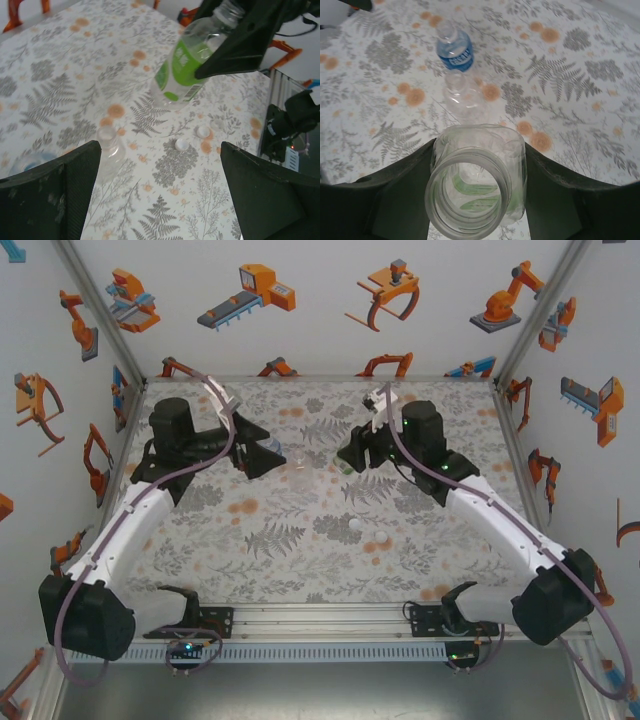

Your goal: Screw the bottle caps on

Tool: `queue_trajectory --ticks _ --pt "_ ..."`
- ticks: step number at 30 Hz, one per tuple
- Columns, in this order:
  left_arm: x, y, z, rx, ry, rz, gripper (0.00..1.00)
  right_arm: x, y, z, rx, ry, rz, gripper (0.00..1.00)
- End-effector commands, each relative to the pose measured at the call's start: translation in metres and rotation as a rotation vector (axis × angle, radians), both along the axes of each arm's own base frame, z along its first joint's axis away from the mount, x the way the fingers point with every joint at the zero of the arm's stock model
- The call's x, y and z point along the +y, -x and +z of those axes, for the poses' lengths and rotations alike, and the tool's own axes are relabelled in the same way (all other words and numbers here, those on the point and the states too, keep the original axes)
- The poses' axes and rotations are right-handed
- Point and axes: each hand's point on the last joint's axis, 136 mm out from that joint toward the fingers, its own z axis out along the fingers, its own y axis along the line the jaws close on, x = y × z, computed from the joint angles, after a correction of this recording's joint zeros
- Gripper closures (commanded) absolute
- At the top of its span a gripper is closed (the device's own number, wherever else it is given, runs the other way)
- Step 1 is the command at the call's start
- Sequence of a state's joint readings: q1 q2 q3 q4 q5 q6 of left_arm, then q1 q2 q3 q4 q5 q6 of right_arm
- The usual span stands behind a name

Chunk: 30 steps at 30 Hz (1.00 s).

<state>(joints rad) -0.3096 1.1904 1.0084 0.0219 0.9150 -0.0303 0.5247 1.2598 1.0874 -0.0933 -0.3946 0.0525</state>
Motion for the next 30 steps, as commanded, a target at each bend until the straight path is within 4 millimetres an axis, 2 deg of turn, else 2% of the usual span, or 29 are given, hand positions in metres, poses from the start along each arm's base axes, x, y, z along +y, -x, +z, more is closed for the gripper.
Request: queue_trajectory --ticks 1,5,10,18,25,30 --pt "-0.019 0.021 0.037 -0.193 0.028 -0.142 0.05 0.014 0.028 0.041 -0.050 -0.077 0.174 0.64" --pt "-0.035 0.040 0.049 -0.274 0.046 -0.231 0.05 0.020 0.049 0.072 -0.093 -0.150 0.278 0.66" --pt "-0.058 0.051 0.054 -0.288 0.043 -0.309 0.04 0.025 0.073 0.101 -0.127 -0.244 0.402 0.67" --pt "-0.096 0.058 0.044 -0.273 0.038 -0.399 0.07 0.030 0.085 0.117 -0.113 -0.317 0.485 0.73" --pt "-0.124 0.070 0.041 -0.234 0.053 -0.482 0.20 0.030 0.091 0.121 -0.123 -0.343 0.511 0.73" --pt "-0.133 0.079 0.039 -0.216 0.057 -0.537 0.32 0.030 0.093 0.122 -0.125 -0.347 0.514 0.73"
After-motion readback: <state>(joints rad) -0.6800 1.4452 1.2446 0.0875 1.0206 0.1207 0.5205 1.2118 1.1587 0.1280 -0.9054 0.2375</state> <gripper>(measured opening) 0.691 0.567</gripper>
